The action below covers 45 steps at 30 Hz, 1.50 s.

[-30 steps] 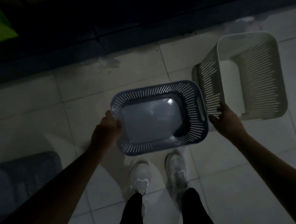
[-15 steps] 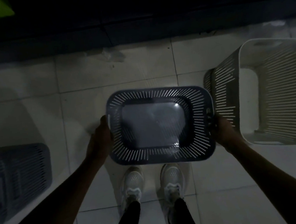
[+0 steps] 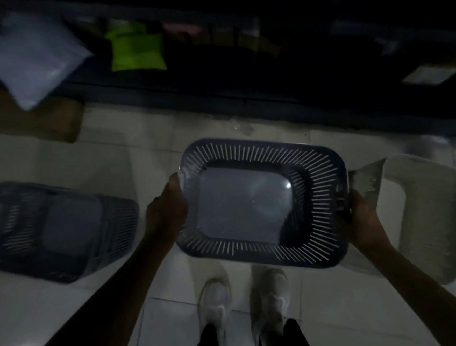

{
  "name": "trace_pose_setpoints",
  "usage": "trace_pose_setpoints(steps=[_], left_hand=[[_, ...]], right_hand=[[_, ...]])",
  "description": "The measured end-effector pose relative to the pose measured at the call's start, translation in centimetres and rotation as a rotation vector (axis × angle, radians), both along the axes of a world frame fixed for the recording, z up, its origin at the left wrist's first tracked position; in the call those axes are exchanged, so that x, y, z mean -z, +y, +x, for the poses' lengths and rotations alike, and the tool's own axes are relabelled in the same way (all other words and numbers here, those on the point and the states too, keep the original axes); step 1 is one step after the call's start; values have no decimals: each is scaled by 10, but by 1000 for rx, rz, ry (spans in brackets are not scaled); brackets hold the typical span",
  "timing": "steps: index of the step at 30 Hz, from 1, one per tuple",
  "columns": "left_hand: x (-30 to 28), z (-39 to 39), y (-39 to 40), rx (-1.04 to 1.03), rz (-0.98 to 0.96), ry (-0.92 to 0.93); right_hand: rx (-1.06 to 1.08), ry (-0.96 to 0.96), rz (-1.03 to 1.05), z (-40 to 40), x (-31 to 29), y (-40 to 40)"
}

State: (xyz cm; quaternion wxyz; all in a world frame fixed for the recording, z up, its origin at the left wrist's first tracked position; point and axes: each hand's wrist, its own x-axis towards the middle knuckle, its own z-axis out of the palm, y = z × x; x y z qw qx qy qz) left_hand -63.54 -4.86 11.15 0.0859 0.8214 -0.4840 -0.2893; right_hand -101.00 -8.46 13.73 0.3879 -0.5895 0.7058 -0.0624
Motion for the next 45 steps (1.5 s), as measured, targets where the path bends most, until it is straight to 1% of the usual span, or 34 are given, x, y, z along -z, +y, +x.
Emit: trace_pose_setpoints(steps=[2, 3, 6, 8, 11, 15, 18, 21, 23, 25, 28, 31, 34, 37, 40, 45], left_hand=[[-27, 24, 10, -71, -25, 52], [-40, 38, 18, -83, -55, 45], [-69, 90, 48, -58, -141, -79], [-85, 130, 72, -75, -116, -153], [-105, 203, 114, -251, -110, -59], [-130, 289, 173, -189, -89, -142], [-138, 362, 218, -158, -84, -210], [-149, 418, 250, -165, -19, -212], [-153, 450, 268, -145, -13, -230], [-152, 479, 277, -172, -20, -214], [-145, 513, 280, -153, -13, -208], [-136, 545, 266, -113, -43, -199], [-122, 574, 245, -56, -60, -165], [-111, 600, 216, -13, -43, -191], [-106, 618, 191, 44, -37, -189], [-100, 632, 165, 109, -31, -154]], right_hand=[[-33, 4, -3, 28, -23, -7], [-51, 10, -12, 46, -32, -9], [-105, -21, -23, 105, -57, -8], [-151, -26, -46, 150, -69, 0], [-211, -35, -61, 225, -79, 27], [-215, -75, -23, 322, -88, 70], [-165, -119, 25, 395, -91, 105], [-164, -123, 54, 455, -91, 134], [-160, -148, 64, 487, -90, 148], [-161, -150, 73, 514, -93, 157], [-156, -134, 52, 543, -95, 166], [-169, -87, 13, 567, -92, 170], [-104, -88, 6, 587, -81, 170], [-35, -98, 10, 608, -73, 162], [38, -117, 11, 621, -74, 159], [57, -77, -7, 632, -76, 168]])
